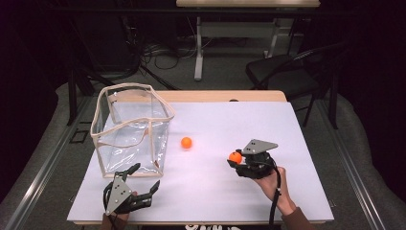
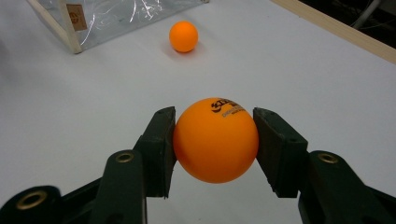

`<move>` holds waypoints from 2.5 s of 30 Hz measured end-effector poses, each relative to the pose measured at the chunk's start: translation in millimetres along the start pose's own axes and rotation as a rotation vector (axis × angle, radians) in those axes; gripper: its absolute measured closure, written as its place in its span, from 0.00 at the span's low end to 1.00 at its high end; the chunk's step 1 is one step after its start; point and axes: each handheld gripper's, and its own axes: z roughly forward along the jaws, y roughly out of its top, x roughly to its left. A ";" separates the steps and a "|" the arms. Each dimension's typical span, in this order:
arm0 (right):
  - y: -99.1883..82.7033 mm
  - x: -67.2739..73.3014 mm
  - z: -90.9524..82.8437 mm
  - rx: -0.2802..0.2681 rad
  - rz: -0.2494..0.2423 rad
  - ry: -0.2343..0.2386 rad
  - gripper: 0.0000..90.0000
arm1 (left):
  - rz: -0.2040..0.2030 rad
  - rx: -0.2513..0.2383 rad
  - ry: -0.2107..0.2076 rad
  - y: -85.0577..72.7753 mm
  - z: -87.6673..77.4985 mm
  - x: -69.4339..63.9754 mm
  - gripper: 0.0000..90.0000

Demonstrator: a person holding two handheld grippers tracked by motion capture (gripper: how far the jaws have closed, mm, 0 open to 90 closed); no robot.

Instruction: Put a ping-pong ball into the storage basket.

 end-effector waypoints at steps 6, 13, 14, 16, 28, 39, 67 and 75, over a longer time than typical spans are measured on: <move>2.0 0.7 3.6 -0.003 -0.003 0.004 0.57 | 0.000 0.000 0.000 0.0 0.0 0.0 0.17; 4.6 1.8 5.7 -0.008 -0.005 0.007 0.57 | 0.000 0.000 0.000 0.0 -0.1 0.0 0.17; 4.9 1.9 6.3 -0.009 -0.005 0.009 0.57 | 0.000 0.000 0.000 0.0 -0.1 0.0 0.17; 5.8 2.0 7.3 -0.009 -0.007 0.010 0.57 | 0.000 0.000 0.000 0.0 0.0 -0.1 0.17; 9.6 2.2 10.2 -0.019 -0.008 0.013 0.57 | -0.001 0.000 0.000 -0.1 0.0 0.0 0.17; 15.2 3.7 12.3 -0.032 -0.014 0.017 0.57 | 0.000 0.000 0.001 0.0 -0.3 0.1 0.17; 31.5 5.6 21.2 -0.060 -0.012 0.037 0.57 | -0.005 -0.003 -0.004 0.1 -0.2 0.5 0.17; 39.7 6.7 24.9 -0.063 -0.014 0.049 0.57 | -0.012 -0.007 -0.007 0.8 1.6 0.6 0.17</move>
